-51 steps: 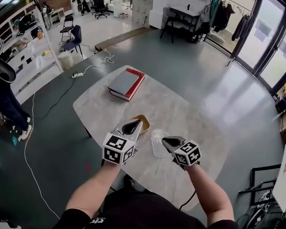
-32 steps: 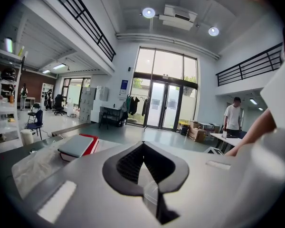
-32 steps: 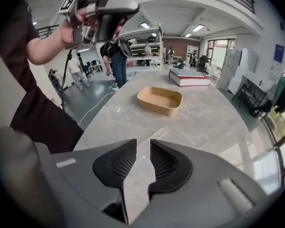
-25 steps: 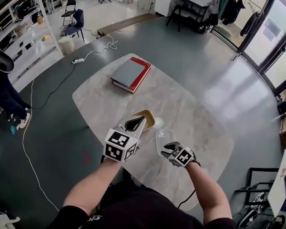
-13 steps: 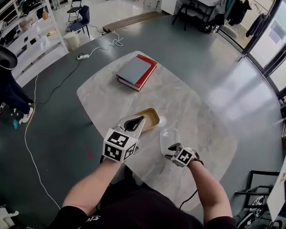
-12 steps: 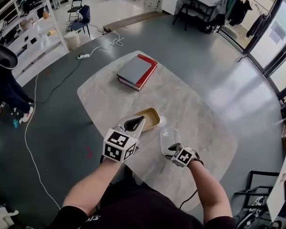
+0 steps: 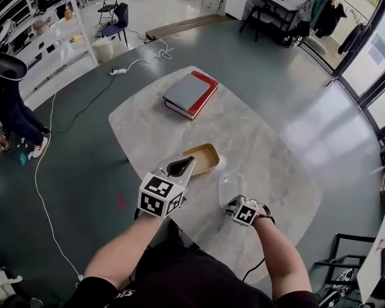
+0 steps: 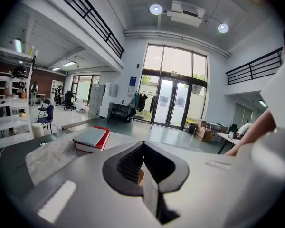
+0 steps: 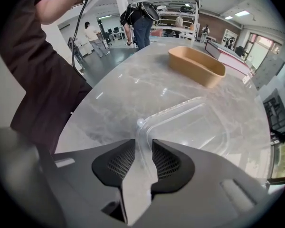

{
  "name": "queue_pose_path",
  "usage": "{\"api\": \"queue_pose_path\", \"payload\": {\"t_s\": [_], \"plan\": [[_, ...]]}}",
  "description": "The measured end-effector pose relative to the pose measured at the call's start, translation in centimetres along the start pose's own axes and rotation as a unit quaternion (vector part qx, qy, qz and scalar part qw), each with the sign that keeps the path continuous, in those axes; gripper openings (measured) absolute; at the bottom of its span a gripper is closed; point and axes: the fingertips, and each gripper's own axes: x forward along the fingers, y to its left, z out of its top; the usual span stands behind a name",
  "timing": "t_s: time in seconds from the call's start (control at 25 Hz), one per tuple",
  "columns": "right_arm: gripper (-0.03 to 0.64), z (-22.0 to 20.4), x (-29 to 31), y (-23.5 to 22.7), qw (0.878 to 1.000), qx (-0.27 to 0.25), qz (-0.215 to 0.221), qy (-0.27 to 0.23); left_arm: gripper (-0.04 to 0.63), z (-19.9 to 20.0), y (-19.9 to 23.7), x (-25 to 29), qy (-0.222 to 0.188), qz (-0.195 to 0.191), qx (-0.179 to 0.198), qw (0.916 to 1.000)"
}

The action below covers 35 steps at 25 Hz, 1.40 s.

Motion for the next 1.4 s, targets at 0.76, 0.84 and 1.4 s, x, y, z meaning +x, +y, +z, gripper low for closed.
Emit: {"api": "queue_pose_path", "payload": {"t_s": [0.76,0.84,1.4], "plan": [[0.081,-0.4,-0.8,1.4,0.996,0.065,-0.037,-0.044,0.003,-0.5,-0.6,1.9,-0.002,-0.033,-0.012,0.9994],[0.080,-0.2,-1.7,0.8,0.992,0.097,-0.047,-0.063,0.003,0.0,-0.7,2.2,-0.003,-0.044,-0.010,0.9990],[0.077,-0.5,-12.7,-2.6,0.914,0.300,-0.170,-0.215,0.003,3.0,-5.4,6.0,-0.007,-0.175,0.018,0.9844]]}}
